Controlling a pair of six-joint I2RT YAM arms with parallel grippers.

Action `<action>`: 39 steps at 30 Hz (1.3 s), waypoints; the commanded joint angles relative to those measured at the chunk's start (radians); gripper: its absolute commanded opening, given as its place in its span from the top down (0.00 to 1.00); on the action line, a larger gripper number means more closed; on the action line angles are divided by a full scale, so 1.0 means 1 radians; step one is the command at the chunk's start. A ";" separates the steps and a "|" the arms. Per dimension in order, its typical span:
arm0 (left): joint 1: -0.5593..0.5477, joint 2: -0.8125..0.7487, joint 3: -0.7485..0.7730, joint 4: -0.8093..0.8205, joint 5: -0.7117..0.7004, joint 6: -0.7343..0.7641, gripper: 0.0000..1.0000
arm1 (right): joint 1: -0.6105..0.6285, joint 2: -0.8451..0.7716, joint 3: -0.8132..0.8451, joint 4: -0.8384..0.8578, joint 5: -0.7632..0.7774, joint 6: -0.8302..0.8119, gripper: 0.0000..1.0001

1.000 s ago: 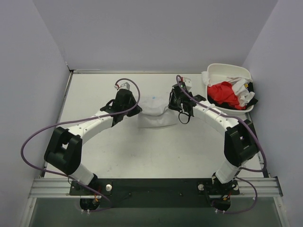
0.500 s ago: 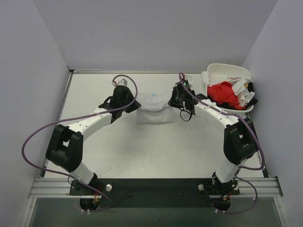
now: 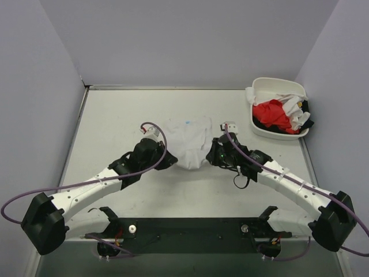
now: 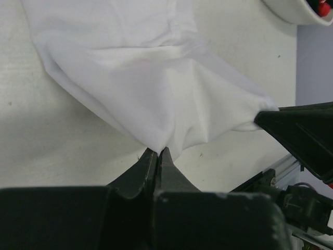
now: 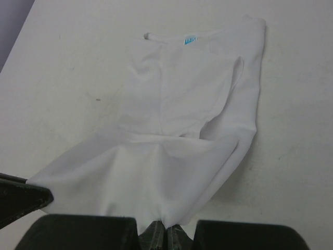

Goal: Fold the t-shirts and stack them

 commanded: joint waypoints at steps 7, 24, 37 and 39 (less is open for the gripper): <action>-0.208 -0.230 -0.218 -0.150 -0.170 -0.179 1.00 | 0.325 -0.272 -0.223 -0.238 0.282 0.213 1.00; -0.234 -0.203 0.050 -0.214 -0.253 -0.029 1.00 | 0.343 -0.168 0.045 -0.202 0.481 0.051 1.00; 0.047 0.100 0.075 0.082 -0.038 0.047 1.00 | 0.003 0.016 0.043 0.011 0.234 -0.061 1.00; 0.062 0.161 0.085 0.107 -0.024 0.053 1.00 | -0.040 0.058 0.039 0.036 0.206 -0.066 1.00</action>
